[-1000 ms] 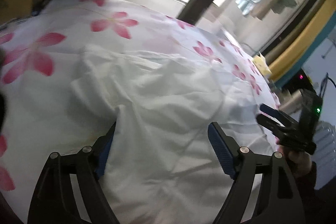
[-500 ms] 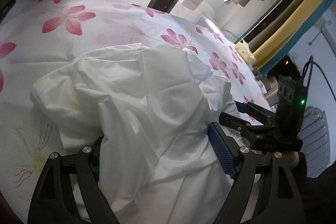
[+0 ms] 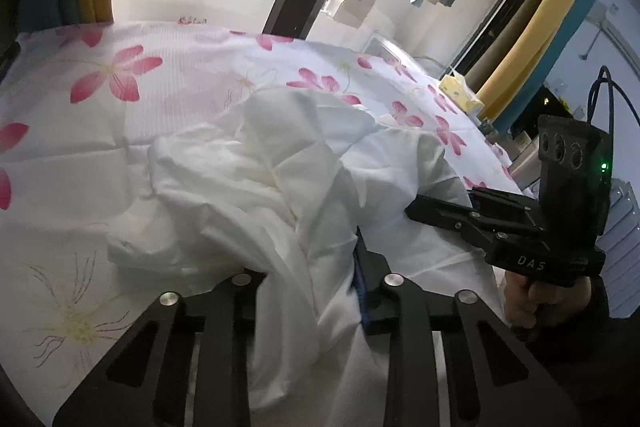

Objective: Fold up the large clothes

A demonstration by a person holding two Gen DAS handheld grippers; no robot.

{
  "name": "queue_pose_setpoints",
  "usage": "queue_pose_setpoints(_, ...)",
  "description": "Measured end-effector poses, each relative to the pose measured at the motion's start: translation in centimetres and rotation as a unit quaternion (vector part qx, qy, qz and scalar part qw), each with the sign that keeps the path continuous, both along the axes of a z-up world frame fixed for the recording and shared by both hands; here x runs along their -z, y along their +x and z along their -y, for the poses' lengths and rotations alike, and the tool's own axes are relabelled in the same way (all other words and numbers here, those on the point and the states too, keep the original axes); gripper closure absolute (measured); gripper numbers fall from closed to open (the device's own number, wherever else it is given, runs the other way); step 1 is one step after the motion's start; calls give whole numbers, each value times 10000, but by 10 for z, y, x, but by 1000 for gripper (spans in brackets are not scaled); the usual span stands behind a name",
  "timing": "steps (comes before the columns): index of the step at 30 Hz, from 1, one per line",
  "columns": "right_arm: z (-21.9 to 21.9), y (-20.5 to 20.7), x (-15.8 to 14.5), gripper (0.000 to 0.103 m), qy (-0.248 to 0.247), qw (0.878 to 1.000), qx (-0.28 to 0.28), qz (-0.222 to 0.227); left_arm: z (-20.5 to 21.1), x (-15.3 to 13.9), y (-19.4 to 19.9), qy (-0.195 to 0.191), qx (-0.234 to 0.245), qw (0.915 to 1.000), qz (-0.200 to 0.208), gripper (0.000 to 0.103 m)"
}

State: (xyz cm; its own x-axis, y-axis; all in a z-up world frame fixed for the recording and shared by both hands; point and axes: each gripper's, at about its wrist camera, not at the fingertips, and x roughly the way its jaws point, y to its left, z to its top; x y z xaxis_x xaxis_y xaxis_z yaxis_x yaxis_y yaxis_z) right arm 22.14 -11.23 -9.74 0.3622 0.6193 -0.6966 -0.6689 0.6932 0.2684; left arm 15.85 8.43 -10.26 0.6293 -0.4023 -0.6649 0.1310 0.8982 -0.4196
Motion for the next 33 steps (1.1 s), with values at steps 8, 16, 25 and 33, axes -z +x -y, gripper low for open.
queue_pose_setpoints(8,-21,-17,-34,85,56,9986,-253,451,-18,-22,-24,-88,-214,9993,309,77)
queue_pose_setpoints(16,-55,-33,-55,86,123,9953,-639,712,-54,-39,-54,-3,-609,9968,520,77)
queue_pose_setpoints(25,-107,-52,-64,86,276,9895,-1145,833,-96,-49,-88,124,-1085,9919,648,78)
queue_pose_setpoints(33,-152,-62,-64,86,342,9843,-1520,827,-135,-50,-112,328,-1408,9876,618,77)
